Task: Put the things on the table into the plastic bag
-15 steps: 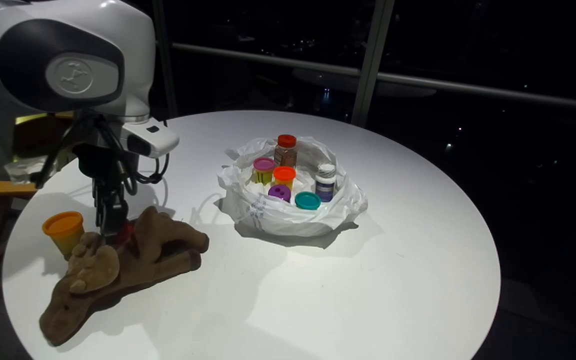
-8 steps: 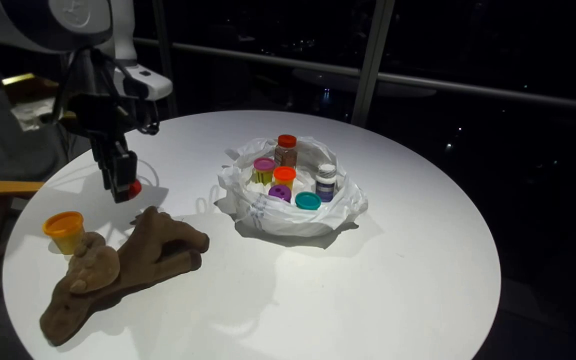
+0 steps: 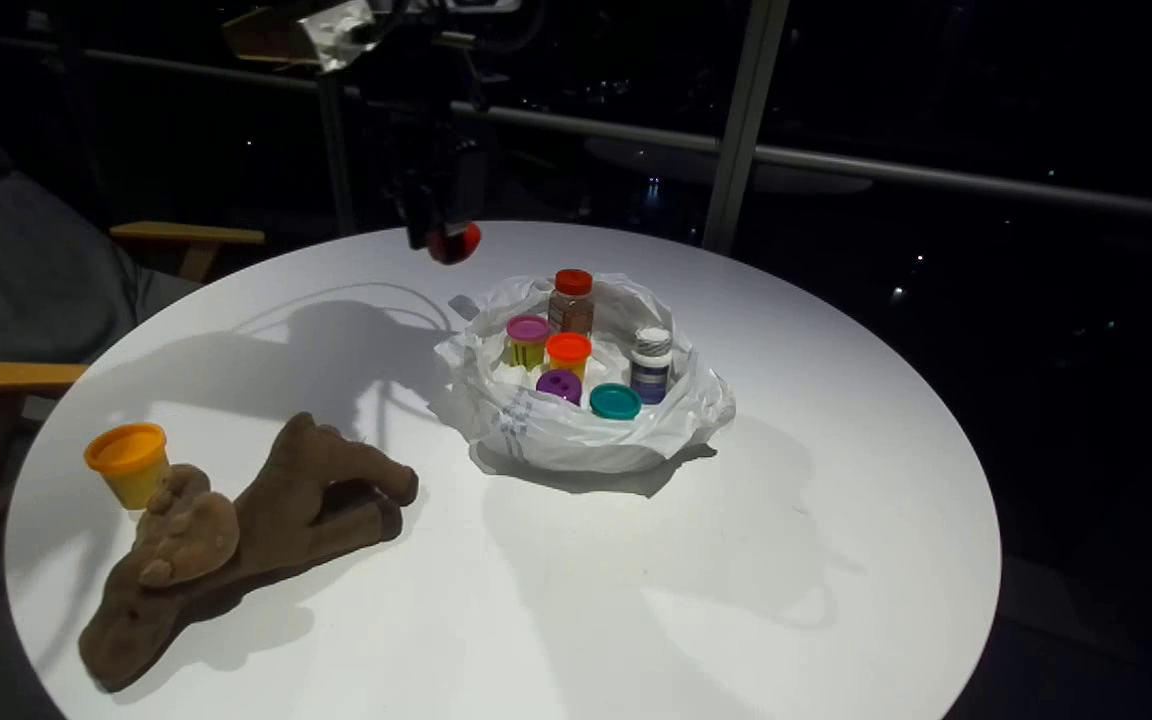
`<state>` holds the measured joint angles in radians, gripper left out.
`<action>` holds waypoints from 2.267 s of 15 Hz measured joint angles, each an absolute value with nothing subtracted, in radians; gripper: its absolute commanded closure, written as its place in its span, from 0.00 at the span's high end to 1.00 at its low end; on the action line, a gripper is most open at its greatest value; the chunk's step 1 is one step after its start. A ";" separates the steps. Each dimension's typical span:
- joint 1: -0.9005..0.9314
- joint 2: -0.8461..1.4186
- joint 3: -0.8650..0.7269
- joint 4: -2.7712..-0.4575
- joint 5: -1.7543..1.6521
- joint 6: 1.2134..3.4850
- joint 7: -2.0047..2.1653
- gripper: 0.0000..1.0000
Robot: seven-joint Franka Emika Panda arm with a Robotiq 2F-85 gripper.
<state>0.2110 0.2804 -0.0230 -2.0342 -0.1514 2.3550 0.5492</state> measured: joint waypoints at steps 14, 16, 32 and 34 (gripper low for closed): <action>0.112 0.657 -0.117 -1.650 -0.181 2.291 0.455 0.24; 0.110 0.664 -0.127 -1.651 -0.181 2.279 0.455 0.24; 0.085 0.664 -0.131 -1.712 -0.128 2.262 0.436 0.88; 0.085 0.663 -0.131 -1.712 -0.128 2.263 0.436 0.99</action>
